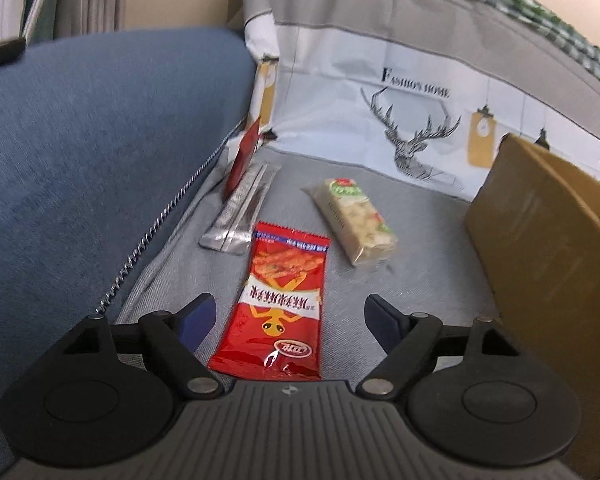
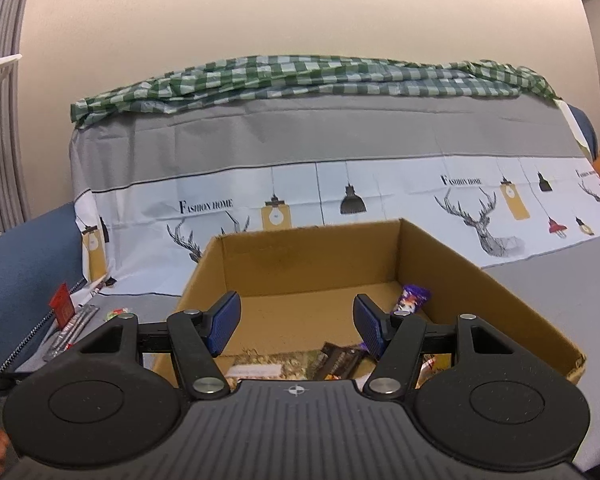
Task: Organize snacks
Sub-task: 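Move both grippers back toward the red packet and white snack bar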
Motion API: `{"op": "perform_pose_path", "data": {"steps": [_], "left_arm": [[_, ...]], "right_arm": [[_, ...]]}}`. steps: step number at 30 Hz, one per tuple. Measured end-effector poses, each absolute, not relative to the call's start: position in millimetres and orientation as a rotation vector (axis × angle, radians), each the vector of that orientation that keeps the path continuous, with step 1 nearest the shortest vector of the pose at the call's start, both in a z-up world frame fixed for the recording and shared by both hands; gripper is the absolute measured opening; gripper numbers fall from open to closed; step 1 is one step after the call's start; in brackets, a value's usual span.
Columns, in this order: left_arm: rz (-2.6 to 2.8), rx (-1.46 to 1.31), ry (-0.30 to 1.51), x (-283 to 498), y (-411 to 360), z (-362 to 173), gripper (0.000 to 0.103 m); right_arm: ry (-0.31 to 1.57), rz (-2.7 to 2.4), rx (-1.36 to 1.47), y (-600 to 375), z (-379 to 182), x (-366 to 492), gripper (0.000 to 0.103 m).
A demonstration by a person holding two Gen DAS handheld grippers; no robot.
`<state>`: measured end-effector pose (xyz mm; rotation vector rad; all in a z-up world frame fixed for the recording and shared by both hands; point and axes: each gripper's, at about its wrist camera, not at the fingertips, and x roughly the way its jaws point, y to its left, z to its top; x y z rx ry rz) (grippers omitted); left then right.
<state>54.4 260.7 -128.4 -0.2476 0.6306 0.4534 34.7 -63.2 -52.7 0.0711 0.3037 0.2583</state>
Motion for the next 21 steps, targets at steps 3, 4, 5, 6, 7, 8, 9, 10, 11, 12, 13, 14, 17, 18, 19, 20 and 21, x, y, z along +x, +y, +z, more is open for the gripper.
{"op": "perform_pose_path", "data": {"steps": [3,4,5,6,7,8,9,10,11,12,13,14,17,18,19,20,21], "left_arm": [[0.475,-0.285,0.648,57,269,-134,0.086],[0.481,-0.295,0.656,58,272,-136,0.086],[0.489,-0.300,0.664,59,274,-138,0.085],[0.492,-0.302,0.672,60,275,-139,0.085],[0.492,-0.304,0.679,61,275,-140,0.085],[0.495,-0.302,0.687,62,276,-141,0.085],[0.498,-0.301,0.693,63,276,-142,0.085],[0.499,-0.303,0.696,63,276,-142,0.085],[0.500,-0.303,0.697,62,276,-143,0.084],[0.502,-0.301,0.698,62,276,-143,0.083],[0.503,-0.299,0.699,62,276,-143,0.081],[0.503,-0.295,0.700,62,276,-143,0.076],[0.499,-0.293,0.695,63,275,-142,0.061],[0.496,-0.293,0.692,63,275,-142,0.056],[0.496,-0.292,0.689,62,275,-141,0.055],[0.498,-0.292,0.686,61,275,-141,0.053],[0.500,-0.298,0.681,59,275,-140,0.050]], "right_arm": [[0.298,0.314,0.072,-61,-44,37,0.065],[0.307,0.342,0.073,-60,-41,38,0.066],[0.325,0.379,0.080,-60,-38,41,0.066],[0.338,0.409,0.084,-58,-35,42,0.067],[0.345,0.430,0.081,-56,-32,43,0.067],[0.353,0.455,0.077,-53,-27,45,0.068],[0.364,0.479,0.076,-50,-23,47,0.069],[0.381,0.512,0.080,-45,-19,50,0.069],[0.397,0.544,0.082,-39,-14,53,0.070],[0.412,0.575,0.079,-31,-10,56,0.070],[0.426,0.605,0.071,-21,-6,60,0.070],[0.441,0.626,0.066,-10,-2,66,0.071],[0.495,0.672,0.090,21,5,85,0.076],[0.523,0.685,0.105,33,6,95,0.076],[0.546,0.697,0.116,45,4,104,0.076],[0.568,0.709,0.118,57,1,113,0.076],[0.583,0.717,0.112,68,-2,120,0.076]]}}
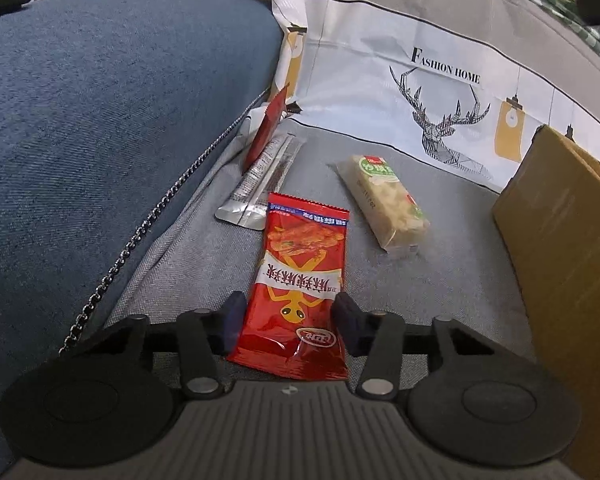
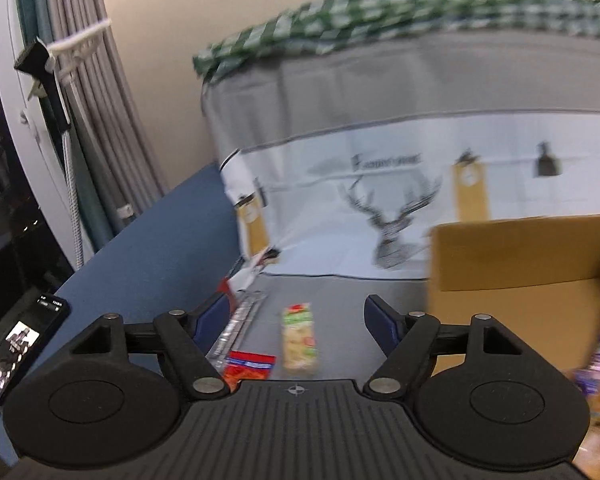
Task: Organize snacks
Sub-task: 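Move both grippers back toward the red packet and white snack bar, then grasp the red spicy-strip packet with the left gripper while the right grasps the green-labeled white bar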
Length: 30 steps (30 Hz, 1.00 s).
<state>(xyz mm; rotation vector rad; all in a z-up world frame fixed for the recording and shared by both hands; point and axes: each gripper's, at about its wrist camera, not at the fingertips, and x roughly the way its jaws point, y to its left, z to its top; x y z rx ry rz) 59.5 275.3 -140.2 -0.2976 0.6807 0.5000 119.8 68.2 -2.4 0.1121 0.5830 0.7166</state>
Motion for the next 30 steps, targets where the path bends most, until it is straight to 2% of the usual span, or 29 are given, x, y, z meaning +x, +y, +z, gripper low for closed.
{"op": "perform_pose_path", "data": {"steps": [1,2,4,5,6,8,13,16,17,18,19,20,27,28,30], "left_arm": [[0.502,-0.304,0.675,58,276,-139,0.047],[0.510,-0.312,0.672,57,278,-139,0.027],[0.514,-0.343,0.668,54,283,-138,0.027],[0.512,-0.357,0.671,53,285,-138,0.034],[0.511,-0.364,0.671,54,286,-138,0.047],[0.520,-0.370,0.644,51,287,-135,0.064],[0.495,-0.372,0.629,52,284,-133,0.071],[0.481,-0.377,0.638,56,283,-135,0.081],[0.481,-0.375,0.642,57,282,-136,0.083],[0.479,-0.371,0.647,59,281,-137,0.083],[0.477,-0.366,0.654,61,281,-138,0.084],[0.478,-0.359,0.662,64,281,-140,0.085],[0.489,-0.266,0.677,75,273,-147,0.083],[0.494,-0.250,0.681,76,271,-147,0.081],[0.504,-0.224,0.686,76,270,-148,0.068]], "right_arm": [[0.600,0.725,0.094,84,-7,129,0.077],[0.616,0.731,0.074,97,-12,137,0.078],[0.662,0.726,0.033,127,-25,156,0.078],[0.685,0.728,0.015,139,-33,164,0.078],[0.706,0.726,-0.007,149,-41,171,0.078],[0.737,0.701,-0.069,172,-60,186,0.078],[0.836,0.668,-0.155,207,-104,217,0.078],[0.890,0.660,-0.222,221,-124,226,0.077],[0.897,0.649,-0.243,224,-128,228,0.073],[0.906,0.637,-0.256,225,-132,230,0.060],[0.916,0.635,-0.251,224,-134,231,0.053],[0.903,0.637,-0.240,222,-133,231,0.038],[0.843,0.688,-0.228,197,-97,210,0.038],[0.828,0.689,-0.217,188,-87,204,0.038],[0.800,0.692,-0.197,171,-69,189,0.038]]}}
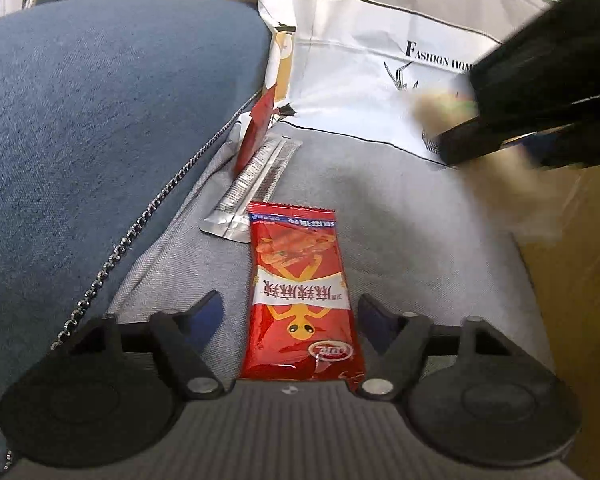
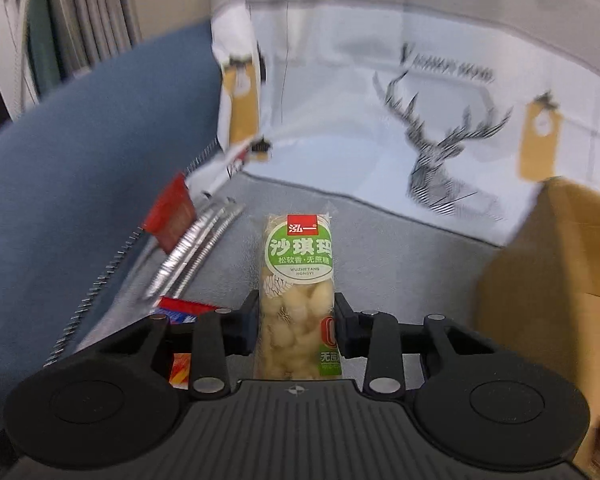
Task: Organize snacks
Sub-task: 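Grasp the red spicy-strip packet with the left gripper while the right grasps the green-labeled white bar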
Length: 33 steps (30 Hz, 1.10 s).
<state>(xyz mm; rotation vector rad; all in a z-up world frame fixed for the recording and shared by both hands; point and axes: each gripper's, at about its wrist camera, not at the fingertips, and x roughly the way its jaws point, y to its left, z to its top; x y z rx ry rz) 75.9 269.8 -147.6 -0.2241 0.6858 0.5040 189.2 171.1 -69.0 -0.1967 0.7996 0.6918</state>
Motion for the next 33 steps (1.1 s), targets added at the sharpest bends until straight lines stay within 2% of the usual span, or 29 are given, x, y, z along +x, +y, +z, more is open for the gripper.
{"op": "perform_pose_path", "data": {"steps": [3,8,13,18,24,28,33], "left_arm": [[0.515,-0.209,0.687,74,270,-146,0.055],[0.499,-0.218,0.706,71,272,-143,0.052],[0.422,-0.226,0.793,68,274,-132,0.052],[0.344,-0.185,0.861,47,271,-118,0.051],[0.293,-0.269,0.933,23,276,-115,0.051],[0.262,-0.302,0.946,9,271,-112,0.051],[0.266,-0.263,0.965,9,263,-112,0.051]], "right_arm": [[0.762,0.688,-0.159,140,-44,161,0.038],[0.731,0.699,-0.084,84,-17,111,0.038],[0.746,0.735,-0.043,54,-14,60,0.038],[0.743,0.780,-0.088,56,-39,11,0.038],[0.745,0.786,-0.211,73,-81,-16,0.038],[0.763,0.785,-0.304,83,-105,-23,0.038],[0.844,0.753,-0.266,83,-122,-13,0.038]]}}
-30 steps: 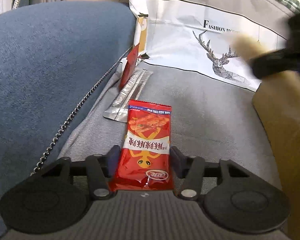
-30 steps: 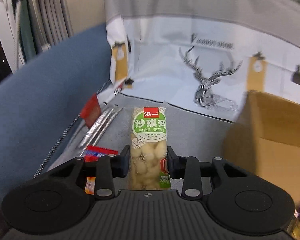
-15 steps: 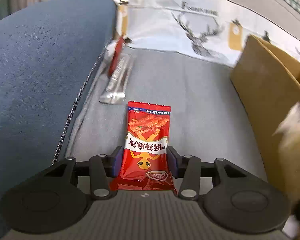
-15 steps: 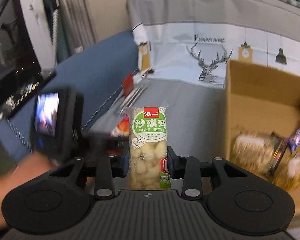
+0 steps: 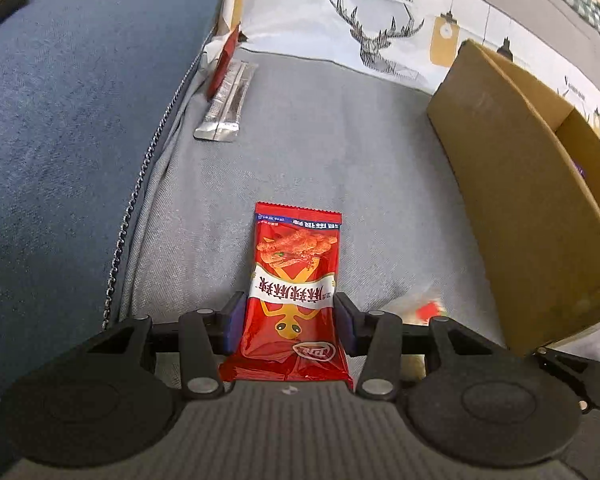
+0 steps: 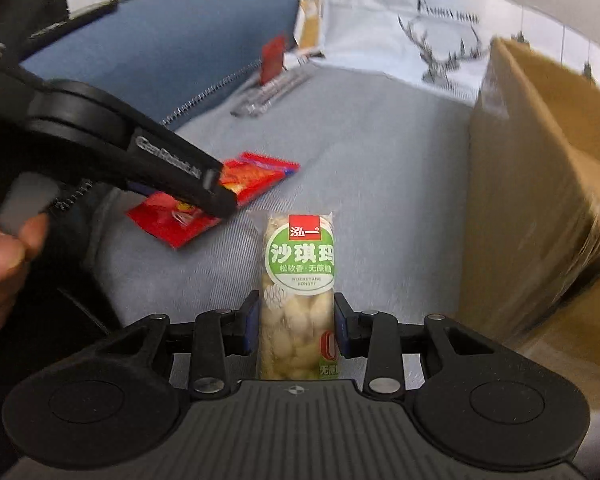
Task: Organize snacks
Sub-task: 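Hold the red packet in the left gripper and the white bar in the right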
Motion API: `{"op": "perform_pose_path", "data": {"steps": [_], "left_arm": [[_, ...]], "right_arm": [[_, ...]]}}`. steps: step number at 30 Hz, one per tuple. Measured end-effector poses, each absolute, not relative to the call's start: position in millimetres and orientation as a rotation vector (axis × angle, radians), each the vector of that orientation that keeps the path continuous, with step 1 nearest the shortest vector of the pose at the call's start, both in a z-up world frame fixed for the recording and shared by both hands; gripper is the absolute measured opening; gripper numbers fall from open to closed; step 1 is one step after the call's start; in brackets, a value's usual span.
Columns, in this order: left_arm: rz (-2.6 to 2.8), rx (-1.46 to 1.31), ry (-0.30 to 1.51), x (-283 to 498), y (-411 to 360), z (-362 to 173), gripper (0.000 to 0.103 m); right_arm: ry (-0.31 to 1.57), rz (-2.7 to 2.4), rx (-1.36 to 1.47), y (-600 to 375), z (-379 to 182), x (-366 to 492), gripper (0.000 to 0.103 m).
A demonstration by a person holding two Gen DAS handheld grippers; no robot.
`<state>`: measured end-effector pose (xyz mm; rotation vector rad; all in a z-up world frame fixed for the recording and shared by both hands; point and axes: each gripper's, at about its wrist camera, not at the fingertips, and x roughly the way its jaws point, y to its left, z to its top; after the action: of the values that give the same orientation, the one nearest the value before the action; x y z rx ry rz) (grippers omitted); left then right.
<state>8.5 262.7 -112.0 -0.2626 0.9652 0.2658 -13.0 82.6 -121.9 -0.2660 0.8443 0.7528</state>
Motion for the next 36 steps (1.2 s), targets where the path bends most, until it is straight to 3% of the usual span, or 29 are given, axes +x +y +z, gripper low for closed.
{"op": "perform_pose_path", "data": {"steps": [10,20,28,31,36], "left_arm": [[0.269,-0.292,1.014,15,270,-119,0.051],[0.266,-0.265,1.029,20,267,-119,0.053],[0.261,-0.276,1.026,20,269,-119,0.059],[0.263,-0.264,1.029,22,266,-120,0.066],[0.282,-0.218,1.035,26,259,-123,0.072]], "right_arm": [[0.843,0.757,-0.258,82,-127,-11,0.040],[0.839,0.763,-0.191,72,-121,-5,0.051],[0.840,0.766,-0.201,72,-123,-5,0.048],[0.842,0.773,-0.199,74,-122,-5,0.041],[0.838,0.775,-0.206,75,-122,-5,0.041]]}}
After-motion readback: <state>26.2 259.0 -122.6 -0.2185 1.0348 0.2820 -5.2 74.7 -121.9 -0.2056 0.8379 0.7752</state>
